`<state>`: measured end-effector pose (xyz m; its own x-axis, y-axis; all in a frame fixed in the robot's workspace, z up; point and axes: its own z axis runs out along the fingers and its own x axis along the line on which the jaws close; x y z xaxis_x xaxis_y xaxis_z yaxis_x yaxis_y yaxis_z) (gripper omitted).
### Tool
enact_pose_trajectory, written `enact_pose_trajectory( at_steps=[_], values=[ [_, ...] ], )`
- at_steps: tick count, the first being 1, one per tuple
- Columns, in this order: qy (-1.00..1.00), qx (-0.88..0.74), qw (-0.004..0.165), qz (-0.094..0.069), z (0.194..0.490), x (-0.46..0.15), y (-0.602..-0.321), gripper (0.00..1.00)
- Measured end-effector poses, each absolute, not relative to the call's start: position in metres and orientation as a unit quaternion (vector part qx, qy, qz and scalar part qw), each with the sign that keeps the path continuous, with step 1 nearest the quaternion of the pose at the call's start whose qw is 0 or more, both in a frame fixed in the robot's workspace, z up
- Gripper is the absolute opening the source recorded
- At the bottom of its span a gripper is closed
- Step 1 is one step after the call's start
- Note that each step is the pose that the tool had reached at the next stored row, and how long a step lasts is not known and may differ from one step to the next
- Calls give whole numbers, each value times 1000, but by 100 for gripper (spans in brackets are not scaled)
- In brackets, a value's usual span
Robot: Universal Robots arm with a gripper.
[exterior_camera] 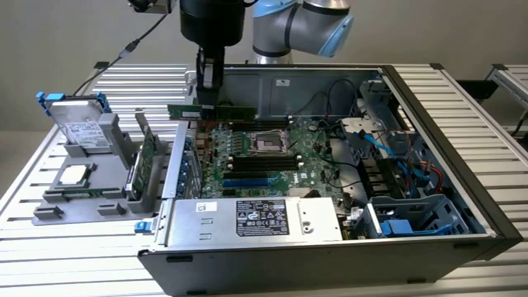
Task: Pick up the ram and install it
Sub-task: 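Pick up the ram and move it above insertion slot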
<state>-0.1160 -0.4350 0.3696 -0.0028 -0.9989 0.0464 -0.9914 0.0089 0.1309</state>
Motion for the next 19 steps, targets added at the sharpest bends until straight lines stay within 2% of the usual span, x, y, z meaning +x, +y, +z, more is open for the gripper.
enact_pose_trajectory(
  at_steps=[11, 19],
  values=[
    [-707, 704, 63, -32, 361, -59, -428, 16],
    [-707, 704, 58, -39, 355, -24, -423, 16]
  ],
)
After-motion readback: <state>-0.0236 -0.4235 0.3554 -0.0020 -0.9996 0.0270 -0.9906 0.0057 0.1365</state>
